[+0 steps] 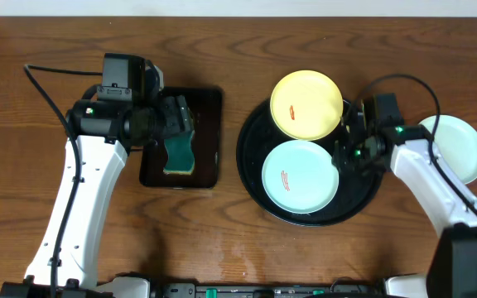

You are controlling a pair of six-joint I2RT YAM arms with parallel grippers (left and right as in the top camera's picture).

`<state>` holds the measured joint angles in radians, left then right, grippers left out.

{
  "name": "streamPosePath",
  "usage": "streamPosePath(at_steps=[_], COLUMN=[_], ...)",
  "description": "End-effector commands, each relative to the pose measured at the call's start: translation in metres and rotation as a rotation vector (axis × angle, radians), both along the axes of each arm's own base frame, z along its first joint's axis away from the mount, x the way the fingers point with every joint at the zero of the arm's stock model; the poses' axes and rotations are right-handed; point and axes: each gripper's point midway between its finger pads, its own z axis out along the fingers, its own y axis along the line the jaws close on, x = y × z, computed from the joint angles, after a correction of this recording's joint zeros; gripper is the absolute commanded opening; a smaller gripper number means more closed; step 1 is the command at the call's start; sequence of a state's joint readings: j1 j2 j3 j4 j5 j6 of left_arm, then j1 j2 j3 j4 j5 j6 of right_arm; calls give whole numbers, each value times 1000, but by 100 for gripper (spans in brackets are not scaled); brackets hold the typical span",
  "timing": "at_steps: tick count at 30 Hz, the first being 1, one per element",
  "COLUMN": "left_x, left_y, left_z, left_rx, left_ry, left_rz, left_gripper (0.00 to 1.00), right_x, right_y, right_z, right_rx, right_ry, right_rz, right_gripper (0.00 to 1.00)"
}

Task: Clean dirty plates on tray and stack at the side

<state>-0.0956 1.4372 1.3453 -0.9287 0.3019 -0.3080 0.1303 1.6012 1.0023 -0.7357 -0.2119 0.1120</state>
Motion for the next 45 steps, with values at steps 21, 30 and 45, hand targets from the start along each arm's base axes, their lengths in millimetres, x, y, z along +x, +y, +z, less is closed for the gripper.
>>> streamPosePath(at_steps=[21, 30, 45], left_x=[-32, -10, -4], left_y=[35, 33, 5], left_z=[-67, -137, -213], left_rx=[193, 191, 223], left_ry=[181, 169, 282], left_rz=[76, 77, -22], left_gripper=[65, 63, 8], right_x=[-11, -12, -13], right_y=[-12, -7, -7], right_z=[-54, -54, -54], right_rx=[-81, -69, -70], right_ry=[208, 209, 214], right_rz=[-211, -211, -210], right_gripper=[1, 1, 1])
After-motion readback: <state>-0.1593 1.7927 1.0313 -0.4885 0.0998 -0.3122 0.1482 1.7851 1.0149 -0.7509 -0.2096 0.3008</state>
